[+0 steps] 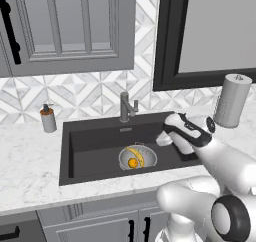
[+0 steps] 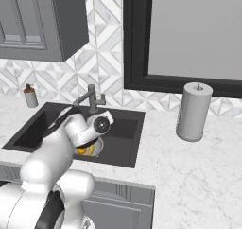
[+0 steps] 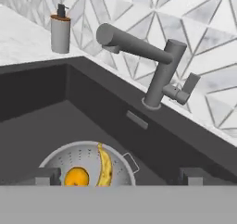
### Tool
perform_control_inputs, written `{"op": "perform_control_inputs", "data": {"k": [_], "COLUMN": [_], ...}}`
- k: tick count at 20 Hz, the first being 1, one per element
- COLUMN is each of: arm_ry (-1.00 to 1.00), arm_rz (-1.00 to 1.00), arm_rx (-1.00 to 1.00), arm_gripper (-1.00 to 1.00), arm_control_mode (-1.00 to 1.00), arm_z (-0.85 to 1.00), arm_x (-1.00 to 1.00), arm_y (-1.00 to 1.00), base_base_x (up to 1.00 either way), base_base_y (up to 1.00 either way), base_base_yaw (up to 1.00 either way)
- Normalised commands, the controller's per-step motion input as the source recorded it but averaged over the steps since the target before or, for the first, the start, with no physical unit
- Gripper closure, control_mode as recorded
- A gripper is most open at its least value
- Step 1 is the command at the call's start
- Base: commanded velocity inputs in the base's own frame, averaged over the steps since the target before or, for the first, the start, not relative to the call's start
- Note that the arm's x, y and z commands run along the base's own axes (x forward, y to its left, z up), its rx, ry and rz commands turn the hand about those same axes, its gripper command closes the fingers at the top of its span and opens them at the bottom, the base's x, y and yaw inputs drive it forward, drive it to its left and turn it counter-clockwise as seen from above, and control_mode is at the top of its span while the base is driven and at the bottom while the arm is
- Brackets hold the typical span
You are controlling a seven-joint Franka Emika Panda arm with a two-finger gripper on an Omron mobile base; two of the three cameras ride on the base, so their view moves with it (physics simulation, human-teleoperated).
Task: Put the colander in the sink, put the banana, tangerine in the colander, and turn on the sink faucet and pour water over the colander.
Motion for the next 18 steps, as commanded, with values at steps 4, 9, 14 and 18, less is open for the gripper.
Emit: {"op": "perform_control_inputs", "data": {"k": [4,9,14,18], "arm_ry": [-0.41,-0.17,-0.02,0.00], "arm_rz": [0.08,0.04,0.00,0.00], "arm_rx": [0.11,0.11,0.02,0.00], "arm_gripper": [-1.00,-1.00,-1.00,-1.00], "arm_control_mode": [-1.00,-1.00,-1.00,-1.00], "arm_z": [0.49,0.41,-0.02,-0.01], "arm_x": [0.06,0.33,0.25,0.53], "arm_y": [-0.15,-0.10,0.03,0.00], "base_base_x": [0.00,0.00,0.00,0.00], "base_base_y": [0.00,0.00,0.00,0.00], "base_base_yaw": [0.00,0.00,0.00,0.00]}}
